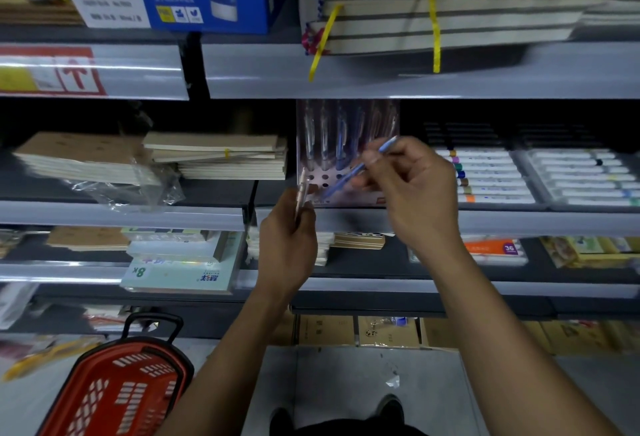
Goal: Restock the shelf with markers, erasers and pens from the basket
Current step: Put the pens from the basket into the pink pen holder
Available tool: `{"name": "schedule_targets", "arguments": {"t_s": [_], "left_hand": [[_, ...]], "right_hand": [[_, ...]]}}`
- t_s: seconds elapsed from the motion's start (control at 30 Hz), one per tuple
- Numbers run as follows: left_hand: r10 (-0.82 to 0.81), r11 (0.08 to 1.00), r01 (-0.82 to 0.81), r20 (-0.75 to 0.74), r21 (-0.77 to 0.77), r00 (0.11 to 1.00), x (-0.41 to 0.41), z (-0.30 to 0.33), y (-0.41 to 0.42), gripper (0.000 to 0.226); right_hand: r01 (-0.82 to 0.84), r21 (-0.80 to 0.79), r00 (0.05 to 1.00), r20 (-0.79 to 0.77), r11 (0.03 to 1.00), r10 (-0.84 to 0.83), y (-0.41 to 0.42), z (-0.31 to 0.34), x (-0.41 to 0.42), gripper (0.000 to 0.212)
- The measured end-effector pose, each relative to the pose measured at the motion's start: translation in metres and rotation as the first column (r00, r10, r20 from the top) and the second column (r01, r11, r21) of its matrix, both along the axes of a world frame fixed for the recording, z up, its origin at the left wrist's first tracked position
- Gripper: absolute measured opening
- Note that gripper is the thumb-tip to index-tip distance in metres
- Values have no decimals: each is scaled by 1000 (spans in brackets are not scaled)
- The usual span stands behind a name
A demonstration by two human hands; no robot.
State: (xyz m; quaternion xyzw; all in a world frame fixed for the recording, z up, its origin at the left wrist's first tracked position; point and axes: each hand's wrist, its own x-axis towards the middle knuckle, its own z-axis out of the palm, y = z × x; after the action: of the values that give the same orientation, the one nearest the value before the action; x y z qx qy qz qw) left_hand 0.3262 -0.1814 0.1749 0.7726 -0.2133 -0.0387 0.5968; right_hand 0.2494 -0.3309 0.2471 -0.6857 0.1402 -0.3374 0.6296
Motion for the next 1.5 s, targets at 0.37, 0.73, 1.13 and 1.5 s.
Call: {"name": "schedule_targets", "arguments": {"t_s": [0.37,0.73,1.13,1.5], "left_hand": [[-35,991,30,36,128,999,-4,1,2,41],[-63,990,63,-6,127,998,-4,4,4,44],[-54,991,53,4,119,999,-2,-1,7,43],[-68,997,65,-60,-49,996,-6,4,6,14]], "right_hand": [[330,-256,941,10,909,-339,-20,-14,18,7],[304,-539,890,-133,785,-436,-31,8,36,32],[170,-608,904,-217,775,-369,-25,11,50,35],[150,-661,886,-241,736,-397,-22,2,50,19]]}}
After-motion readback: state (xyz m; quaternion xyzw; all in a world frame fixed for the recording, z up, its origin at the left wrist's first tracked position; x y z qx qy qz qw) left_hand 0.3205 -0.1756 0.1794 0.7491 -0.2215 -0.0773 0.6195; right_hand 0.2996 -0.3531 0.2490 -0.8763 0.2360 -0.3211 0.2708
